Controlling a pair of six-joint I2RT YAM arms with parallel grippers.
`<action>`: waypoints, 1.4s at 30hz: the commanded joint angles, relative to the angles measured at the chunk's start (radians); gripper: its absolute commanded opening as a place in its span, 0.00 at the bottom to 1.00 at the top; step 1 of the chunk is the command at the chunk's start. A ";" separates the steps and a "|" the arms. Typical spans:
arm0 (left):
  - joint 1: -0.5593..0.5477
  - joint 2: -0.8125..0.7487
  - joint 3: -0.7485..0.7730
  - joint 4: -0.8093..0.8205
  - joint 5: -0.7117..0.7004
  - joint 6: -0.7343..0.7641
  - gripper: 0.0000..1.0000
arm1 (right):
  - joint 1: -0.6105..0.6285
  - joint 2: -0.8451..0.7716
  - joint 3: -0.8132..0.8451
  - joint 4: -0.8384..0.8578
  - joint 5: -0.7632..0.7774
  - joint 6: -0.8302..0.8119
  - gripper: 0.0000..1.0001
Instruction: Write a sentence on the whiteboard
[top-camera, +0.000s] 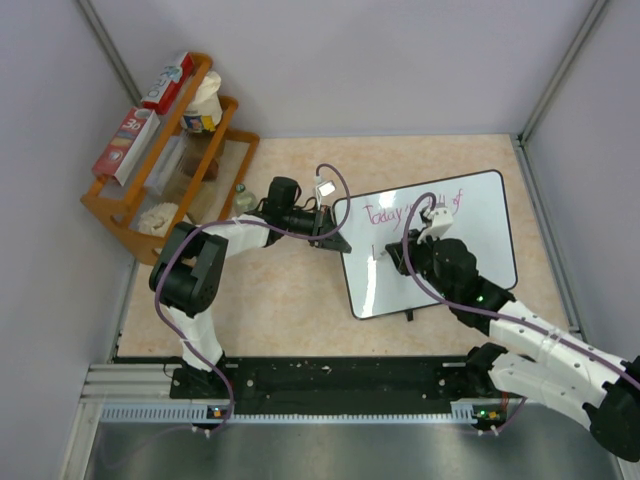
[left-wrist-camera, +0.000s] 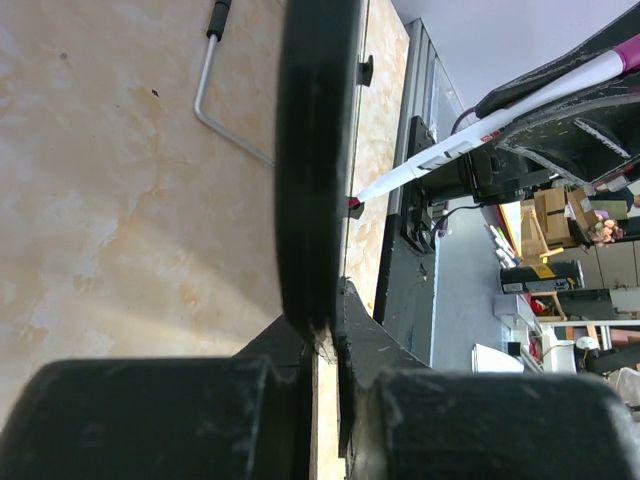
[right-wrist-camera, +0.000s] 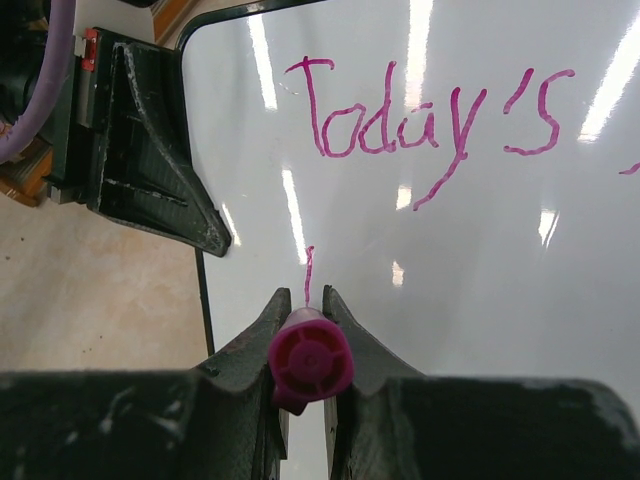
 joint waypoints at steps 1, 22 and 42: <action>-0.024 -0.015 -0.031 -0.060 0.019 0.105 0.00 | 0.010 -0.002 -0.015 -0.043 0.005 -0.005 0.00; -0.024 -0.016 -0.029 -0.061 0.019 0.105 0.00 | 0.012 -0.031 0.029 -0.048 0.054 -0.017 0.00; -0.024 -0.015 -0.029 -0.065 0.022 0.108 0.00 | 0.010 -0.010 0.121 -0.040 0.092 -0.021 0.00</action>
